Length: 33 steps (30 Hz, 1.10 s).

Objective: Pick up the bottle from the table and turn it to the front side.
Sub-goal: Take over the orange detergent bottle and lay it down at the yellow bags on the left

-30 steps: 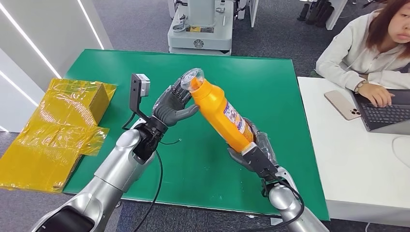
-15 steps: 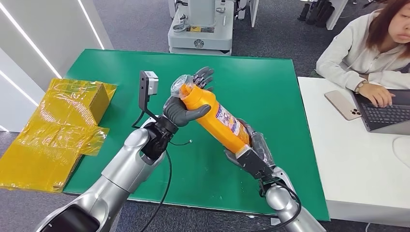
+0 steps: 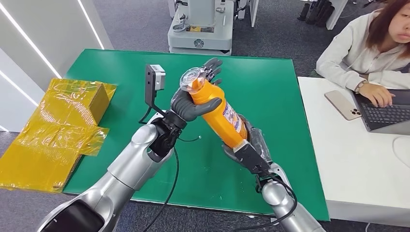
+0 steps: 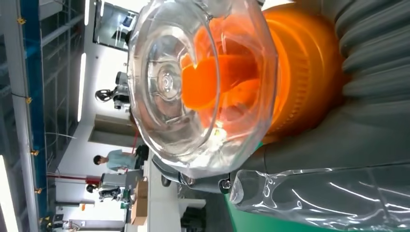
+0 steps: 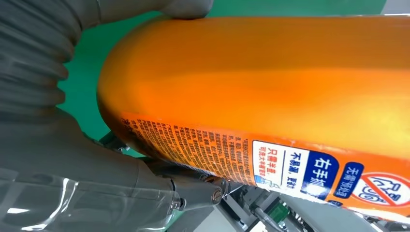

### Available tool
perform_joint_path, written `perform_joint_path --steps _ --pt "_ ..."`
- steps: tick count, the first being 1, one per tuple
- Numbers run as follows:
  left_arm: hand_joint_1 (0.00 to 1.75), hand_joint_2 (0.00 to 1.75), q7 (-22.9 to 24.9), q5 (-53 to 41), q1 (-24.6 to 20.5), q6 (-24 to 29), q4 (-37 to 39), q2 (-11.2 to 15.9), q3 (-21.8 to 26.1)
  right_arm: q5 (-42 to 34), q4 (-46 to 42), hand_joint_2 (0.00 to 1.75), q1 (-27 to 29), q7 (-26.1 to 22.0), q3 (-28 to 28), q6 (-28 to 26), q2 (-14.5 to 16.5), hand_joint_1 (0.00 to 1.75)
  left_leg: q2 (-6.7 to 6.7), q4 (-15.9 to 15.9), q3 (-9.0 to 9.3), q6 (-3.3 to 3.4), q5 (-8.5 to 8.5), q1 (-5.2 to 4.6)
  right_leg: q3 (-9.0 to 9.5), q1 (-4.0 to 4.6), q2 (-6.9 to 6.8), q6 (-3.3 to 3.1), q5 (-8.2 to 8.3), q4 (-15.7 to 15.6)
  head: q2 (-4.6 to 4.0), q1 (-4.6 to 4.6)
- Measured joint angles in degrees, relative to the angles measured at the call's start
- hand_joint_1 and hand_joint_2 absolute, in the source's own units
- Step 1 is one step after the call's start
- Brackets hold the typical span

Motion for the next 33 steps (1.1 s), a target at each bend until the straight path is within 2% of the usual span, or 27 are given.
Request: perform_joint_path --steps 1,2,3,14,16,18,20,26,33 --pt "1.55 1.75 -0.30 -0.57 0.00 0.43 0.04 -0.10 -0.19 0.05 0.01 1.75 0.00 0.14 -0.01 -0.14 0.10 1.75 0.00 0.00 0.00 0.00 0.00 0.00 0.00 0.00 0.00 0.00 0.00 0.00 0.00 0.00" --pt "1.68 1.75 -0.57 -1.09 0.00 0.84 0.10 -0.21 -0.37 0.07 0.02 1.75 0.01 0.33 -0.03 -0.28 0.17 1.75 0.00 0.00 0.00 0.00 0.00 0.00 0.00 0.00 0.00 0.00 0.00 0.00 0.00 0.00" --pt "1.73 1.75 -0.85 -1.58 0.01 1.27 0.19 -0.32 -0.57 0.06 0.03 1.75 0.01 0.52 -0.08 -0.39 0.22 1.75 0.00 0.00 0.00 0.00 0.00 0.00 0.00 0.00 0.00 0.00 0.00 0.00 0.00 -0.01" --pt "1.75 1.75 -2.46 -4.19 0.18 3.81 1.08 -0.82 -1.33 0.02 1.11 1.75 -0.01 1.21 -0.48 -0.16 0.47 1.75 0.00 0.00 -0.01 0.00 0.00 0.00 0.00 0.00 0.00 0.00 0.00 0.00 0.00 -0.01" --pt "1.75 1.75 -2.46 -4.33 0.18 3.91 1.09 -0.84 -1.32 -0.07 1.33 1.75 0.00 1.21 -0.52 -0.16 0.52 1.54 0.00 0.00 -0.01 0.00 0.00 0.00 0.00 0.00 0.00 0.00 0.00 0.00 0.00 0.00" --pt "1.75 1.75 -2.45 -4.51 0.18 3.93 1.10 -0.88 -1.32 -0.05 1.45 1.75 0.01 1.26 -0.54 -0.21 0.53 0.67 0.00 -0.01 -0.01 0.00 0.00 0.00 0.00 0.00 0.00 0.00 0.00 0.00 0.00 0.00" --pt "1.75 1.75 -2.39 -4.94 0.17 3.93 1.11 -0.92 -1.33 0.23 1.55 1.75 0.00 1.47 -0.57 -0.26 0.54 0.00 0.00 -0.01 -0.01 0.00 0.00 0.00 0.00 0.00 0.00 0.00 0.00 0.00 0.00 0.00" --pt "1.75 1.75 -2.44 -7.96 0.04 4.84 1.56 -0.67 -1.34 0.62 1.24 1.75 0.54 1.72 -0.88 -0.39 0.38 0.00 -0.01 0.00 -0.01 0.00 0.00 0.00 0.00 0.00 -0.01 0.00 0.00 -0.01 0.01 0.00" --pt "1.75 1.75 -3.28 -19.60 0.09 9.74 2.02 1.43 -1.32 0.56 -4.29 1.75 4.82 1.34 -2.59 -1.40 -1.74 0.00 0.02 0.00 -0.02 0.00 -0.01 0.00 -0.04 0.00 0.02 0.00 -0.01 -0.01 0.00 0.00"
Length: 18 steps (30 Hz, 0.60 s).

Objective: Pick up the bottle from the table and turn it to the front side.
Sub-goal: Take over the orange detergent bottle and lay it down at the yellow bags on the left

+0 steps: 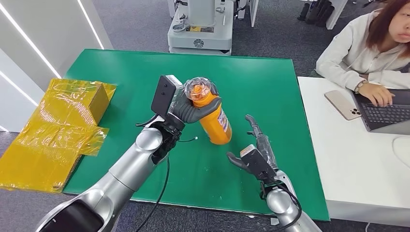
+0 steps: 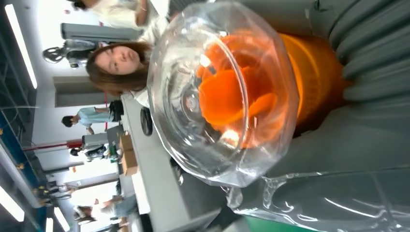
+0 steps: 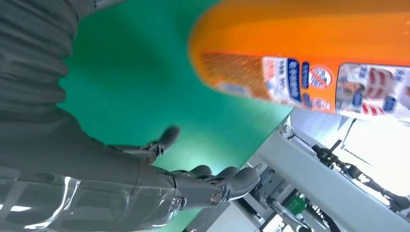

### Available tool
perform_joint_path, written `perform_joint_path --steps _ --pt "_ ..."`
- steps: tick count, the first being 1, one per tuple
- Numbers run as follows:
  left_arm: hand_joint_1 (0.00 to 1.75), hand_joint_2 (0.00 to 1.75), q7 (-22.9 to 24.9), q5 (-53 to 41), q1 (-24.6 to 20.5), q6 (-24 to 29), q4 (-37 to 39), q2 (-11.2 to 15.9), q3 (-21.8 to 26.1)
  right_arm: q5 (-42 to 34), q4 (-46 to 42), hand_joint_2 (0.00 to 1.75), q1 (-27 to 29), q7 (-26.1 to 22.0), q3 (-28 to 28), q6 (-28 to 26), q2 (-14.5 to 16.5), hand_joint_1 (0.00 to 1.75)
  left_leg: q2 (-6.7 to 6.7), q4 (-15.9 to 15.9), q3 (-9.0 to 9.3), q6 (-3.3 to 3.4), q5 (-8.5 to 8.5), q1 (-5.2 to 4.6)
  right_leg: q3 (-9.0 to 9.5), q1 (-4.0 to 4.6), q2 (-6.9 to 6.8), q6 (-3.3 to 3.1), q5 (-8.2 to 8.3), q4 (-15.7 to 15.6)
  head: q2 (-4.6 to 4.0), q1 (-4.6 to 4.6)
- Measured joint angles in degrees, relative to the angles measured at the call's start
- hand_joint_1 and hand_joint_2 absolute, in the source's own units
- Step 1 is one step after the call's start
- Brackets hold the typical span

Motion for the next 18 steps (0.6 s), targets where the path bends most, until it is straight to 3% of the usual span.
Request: perform_joint_path --steps 4,11,18 --pt "1.75 1.75 -0.32 -11.11 0.01 3.81 0.00 2.18 0.00 0.82 -2.48 1.75 2.23 0.18 -0.94 0.01 -1.29 0.00 0.01 -0.01 -0.01 0.00 0.00 0.00 0.00 0.00 0.01 0.00 0.00 0.00 0.00 -0.01" --pt "1.75 1.75 -0.12 -39.72 0.00 13.15 -0.32 6.27 0.42 1.77 -5.94 1.75 4.46 -0.23 -2.52 0.55 -2.05 0.00 0.00 -0.01 -0.01 -0.01 0.01 0.01 0.00 0.01 0.00 0.00 0.00 0.02 0.00 0.00" --pt "1.75 1.75 4.58 -73.71 0.01 22.57 -3.18 10.46 0.98 0.86 -6.58 1.75 4.59 -1.69 -3.24 0.45 -2.63 0.00 0.01 -0.01 -0.01 -0.01 0.01 0.00 0.01 0.00 0.00 0.00 0.00 0.02 0.00 0.00"
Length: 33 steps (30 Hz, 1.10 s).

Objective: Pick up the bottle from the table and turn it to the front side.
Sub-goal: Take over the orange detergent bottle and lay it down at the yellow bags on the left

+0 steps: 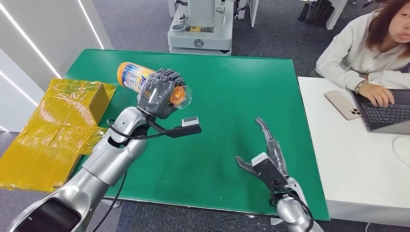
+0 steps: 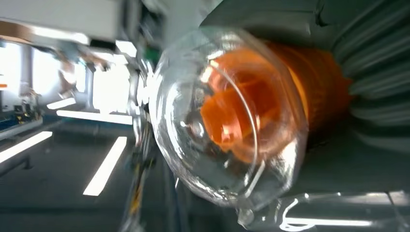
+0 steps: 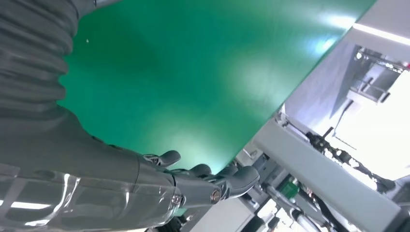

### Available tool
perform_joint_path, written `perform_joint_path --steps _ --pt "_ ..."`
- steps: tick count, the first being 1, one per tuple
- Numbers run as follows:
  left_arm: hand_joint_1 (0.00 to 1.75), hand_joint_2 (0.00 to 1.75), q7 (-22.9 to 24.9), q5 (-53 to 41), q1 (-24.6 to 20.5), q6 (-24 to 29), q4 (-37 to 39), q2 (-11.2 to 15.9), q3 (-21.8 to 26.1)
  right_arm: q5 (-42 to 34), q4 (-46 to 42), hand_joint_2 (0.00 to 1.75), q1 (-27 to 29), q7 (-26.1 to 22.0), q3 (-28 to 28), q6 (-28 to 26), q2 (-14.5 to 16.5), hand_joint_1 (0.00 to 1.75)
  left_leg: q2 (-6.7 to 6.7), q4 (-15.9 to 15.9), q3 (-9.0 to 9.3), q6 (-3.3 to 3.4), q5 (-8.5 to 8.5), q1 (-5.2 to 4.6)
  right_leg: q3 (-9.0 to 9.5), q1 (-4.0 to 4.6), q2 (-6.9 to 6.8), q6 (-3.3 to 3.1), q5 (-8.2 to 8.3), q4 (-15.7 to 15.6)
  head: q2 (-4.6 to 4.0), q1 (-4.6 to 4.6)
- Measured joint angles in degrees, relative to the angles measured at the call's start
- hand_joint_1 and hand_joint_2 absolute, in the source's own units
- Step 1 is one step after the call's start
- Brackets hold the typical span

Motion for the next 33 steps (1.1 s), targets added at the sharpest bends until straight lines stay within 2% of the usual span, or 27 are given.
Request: perform_joint_path --steps 7,10,13,18,21,23,26,29,33 --pt "1.75 1.75 2.41 -11.21 1.92 -2.10 -1.03 3.29 0.86 -1.59 -1.10 1.75 1.55 -2.47 -0.31 -1.91 -1.44 0.00 0.03 0.00 0.00 0.00 -0.01 0.00 -0.01 0.00 0.04 0.00 0.00 -0.01 0.01 0.01" --pt "1.75 1.75 3.04 -11.58 3.65 -4.95 -0.50 4.65 0.89 -2.08 -2.15 1.75 2.59 -2.98 -0.72 -2.79 -1.89 0.00 0.02 -0.01 0.00 0.00 -0.01 0.00 -0.03 0.00 0.03 0.01 -0.01 -0.01 0.00 -0.01" --pt "1.75 1.75 4.06 -11.56 5.29 -8.48 1.64 5.66 0.87 -2.21 -3.44 1.75 4.05 -3.33 -1.63 -3.60 -2.15 0.00 0.02 -0.03 -0.01 -0.01 -0.01 0.01 -0.04 0.00 0.02 0.01 -0.02 -0.01 0.00 0.00" --pt "1.75 1.75 7.58 -15.29 6.59 -7.86 8.33 6.85 0.57 -0.67 -6.98 1.75 8.15 -3.25 -3.52 -4.63 -2.38 0.00 0.06 -0.04 -0.03 -0.01 -0.02 0.00 -0.08 0.01 0.06 0.01 -0.02 -0.01 0.01 -0.01" --pt "1.75 1.75 12.54 -20.70 6.72 -8.03 13.18 7.20 0.35 -0.09 -9.25 1.75 10.61 -3.18 -4.78 -5.09 -2.73 0.00 0.06 -0.04 -0.03 -0.01 -0.02 0.00 -0.10 0.00 0.06 0.01 -0.03 -0.02 0.00 0.01" --pt "1.75 1.75 18.12 -23.82 6.57 -8.44 16.24 7.50 -0.63 -0.02 -10.48 1.75 12.05 -3.25 -5.54 -5.39 -3.04 0.00 0.08 -0.04 -0.04 -0.01 -0.02 0.00 -0.11 0.00 0.08 0.01 -0.03 -0.02 0.00 0.01" --pt "1.75 1.75 30.07 -26.29 5.40 -8.90 20.26 8.51 -5.22 -0.01 -11.46 1.75 13.51 -3.35 -6.25 -5.57 -3.41 0.00 0.10 -0.04 -0.05 -0.01 -0.02 0.00 -0.12 0.00 0.11 0.01 -0.03 -0.02 0.00 0.01" --pt "1.75 1.75 38.20 -26.60 3.84 -9.77 23.56 9.72 -11.27 -0.01 -11.77 1.75 14.02 -3.36 -6.67 -5.58 -3.55 0.00 0.09 -0.04 -0.05 -0.01 -0.02 0.00 -0.10 0.00 0.10 0.01 -0.02 -0.01 0.01 0.00" --pt "1.75 1.75 42.04 -26.63 3.10 -11.57 25.38 10.37 -15.63 0.06 -11.80 1.75 13.79 -3.14 -6.86 -5.39 -3.55 0.00 0.04 -0.04 -0.04 -0.01 -0.02 0.00 -0.06 0.00 0.04 0.01 -0.02 -0.01 0.00 0.00"
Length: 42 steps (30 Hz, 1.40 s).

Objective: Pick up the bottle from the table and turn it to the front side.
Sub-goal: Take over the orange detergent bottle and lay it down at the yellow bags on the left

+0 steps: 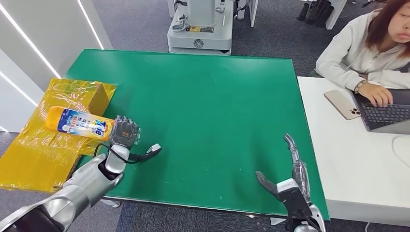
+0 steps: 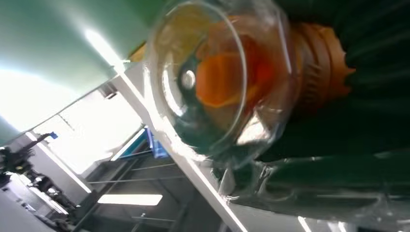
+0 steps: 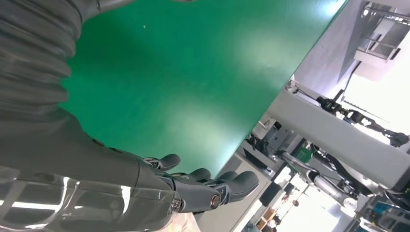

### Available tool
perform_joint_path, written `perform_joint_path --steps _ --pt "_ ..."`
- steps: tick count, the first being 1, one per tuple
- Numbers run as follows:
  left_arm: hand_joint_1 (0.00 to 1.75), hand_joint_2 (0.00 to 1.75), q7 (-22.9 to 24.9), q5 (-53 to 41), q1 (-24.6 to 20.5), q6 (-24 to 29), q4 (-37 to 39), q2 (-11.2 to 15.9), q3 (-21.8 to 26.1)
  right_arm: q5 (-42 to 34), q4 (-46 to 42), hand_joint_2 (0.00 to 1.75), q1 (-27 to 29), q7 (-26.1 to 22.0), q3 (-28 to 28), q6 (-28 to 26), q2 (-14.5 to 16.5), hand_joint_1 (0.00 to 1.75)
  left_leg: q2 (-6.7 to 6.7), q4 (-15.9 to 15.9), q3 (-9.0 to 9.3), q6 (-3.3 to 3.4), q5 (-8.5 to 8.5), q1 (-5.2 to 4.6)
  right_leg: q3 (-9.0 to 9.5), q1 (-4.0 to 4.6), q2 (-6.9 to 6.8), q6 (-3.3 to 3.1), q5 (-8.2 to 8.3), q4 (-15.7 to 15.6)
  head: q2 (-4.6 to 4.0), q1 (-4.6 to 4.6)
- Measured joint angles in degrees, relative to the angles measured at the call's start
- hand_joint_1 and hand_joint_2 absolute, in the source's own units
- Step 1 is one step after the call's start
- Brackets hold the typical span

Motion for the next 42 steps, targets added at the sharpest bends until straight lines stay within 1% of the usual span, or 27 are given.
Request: perform_joint_path --steps 4,11,13,15,17,19,21,24,27,30,31,34,35,37,42 --pt "1.75 1.75 -1.68 -0.01 -0.54 -0.73 0.43 0.01 -0.91 0.40 0.00 1.75 -0.62 0.45 0.02 0.40 0.04 0.00 -0.05 0.00 0.03 0.00 0.00 0.00 0.06 0.00 -0.05 0.00 0.00 0.00 0.01 0.00" --pt "1.75 1.75 -8.51 0.42 -2.12 0.01 2.18 -0.63 -0.90 0.93 0.00 1.75 -1.52 0.88 0.06 1.08 0.28 0.00 -0.07 0.00 0.08 0.01 0.02 0.00 0.12 -0.01 -0.07 0.00 0.01 0.00 0.00 0.00" --pt "1.75 1.75 -12.16 2.34 -2.26 0.44 2.59 -1.11 -0.35 1.47 0.00 1.75 -1.65 1.21 0.07 1.32 0.53 0.00 -0.10 0.00 0.09 0.01 0.02 0.00 0.14 -0.01 -0.11 0.00 0.00 0.00 0.01 -0.01" --pt "1.75 1.75 -18.20 6.06 -2.06 0.04 2.89 -2.00 1.64 2.36 -0.02 1.75 -1.72 1.78 0.07 1.85 0.83 0.00 -0.20 0.01 0.08 0.01 0.02 -0.01 0.15 -0.01 -0.22 0.01 -0.01 0.00 0.01 -0.01" --pt "1.75 1.75 -23.96 10.46 -1.77 -1.39 3.05 -3.19 5.00 3.11 -0.11 1.75 -1.80 2.28 0.07 2.44 1.02 0.00 -0.31 0.01 0.06 0.01 0.03 -0.01 0.18 -0.01 -0.32 0.01 -0.01 -0.01 0.01 0.01" --pt "1.75 1.75 -27.32 14.03 -1.80 -3.31 3.43 -4.17 8.70 3.73 -0.26 1.75 -1.89 2.71 0.04 3.06 1.26 0.00 -0.30 0.01 0.07 0.02 0.02 -0.01 0.21 -0.01 -0.31 0.01 -0.01 -0.01 0.01 0.01" --pt "1.75 1.75 -28.66 16.12 -2.16 -5.24 4.42 -4.81 12.18 4.47 -0.55 1.75 -1.88 3.23 -0.08 3.78 1.71 0.00 -0.20 0.01 0.11 0.02 0.02 -0.01 0.21 -0.01 -0.22 0.01 0.00 -0.01 0.00 0.00" --pt "1.75 1.75 -29.19 17.86 -2.94 -7.20 6.54 -5.44 16.57 5.48 -1.23 1.75 -1.75 3.96 -0.49 4.70 2.45 0.00 -0.12 0.01 0.17 0.01 0.02 0.00 0.21 -0.01 -0.15 0.00 0.00 0.00 0.00 0.00" --pt "1.75 1.75 -28.63 18.58 -3.66 -7.67 8.95 -5.73 20.56 6.03 -1.69 1.75 -1.65 4.26 -1.09 5.47 3.04 0.00 -0.04 -0.01 0.25 0.01 0.03 0.00 0.22 -0.01 -0.06 -0.03 0.02 0.04 0.00 0.00" --pt "1.75 1.75 -27.44 18.52 -4.17 -7.61 10.70 -5.79 23.07 6.10 -1.74 1.75 -1.69 4.27 -1.61 5.98 3.37 0.00 -0.02 -0.03 0.28 0.00 0.03 0.00 0.22 -0.01 -0.02 -0.04 0.02 0.08 0.00 0.00" --pt "1.64 1.75 -27.05 18.41 -4.37 -7.61 11.23 -5.82 23.59 6.10 -1.72 1.75 -1.74 4.27 -1.69 6.12 3.46 0.00 -0.02 -0.05 0.29 -0.01 0.04 0.00 0.23 -0.01 -0.03 -0.04 0.02 0.09 0.00 0.00" --pt "0.36 1.75 -26.40 18.04 -4.96 -7.63 12.81 -5.86 24.97 6.09 -1.47 1.75 -2.05 4.25 -1.75 6.28 3.78 0.00 -0.01 -0.07 0.32 -0.04 0.06 0.00 0.25 -0.01 -0.02 -0.04 0.02 0.12 0.00 0.01" --pt "0.03 1.75 -26.24 17.93 -5.12 -7.66 13.33 -5.85 25.41 6.05 -1.33 1.75 -2.22 4.25 -1.76 6.32 3.86 0.00 0.00 -0.08 0.33 -0.05 0.06 0.00 0.25 -0.01 -0.01 -0.04 0.02 0.12 0.01 -0.01" --pt "0.00 1.75 -25.79 17.68 -5.36 -7.69 14.22 -5.78 26.20 5.96 -1.03 1.75 -2.64 4.25 -1.77 6.42 3.97 0.00 -0.01 -0.08 0.35 -0.06 0.07 0.00 0.26 -0.01 -0.02 -0.04 0.02 0.13 0.00 -0.01" --pt "0.00 1.75 -25.65 17.51 -5.81 -6.74 15.47 -5.48 27.61 5.72 -0.18 1.75 -3.70 4.25 -1.77 6.92 4.28 0.00 0.00 -0.09 0.46 -0.07 0.07 0.00 0.36 -0.01 -0.01 -0.05 0.02 0.16 0.00 0.00"
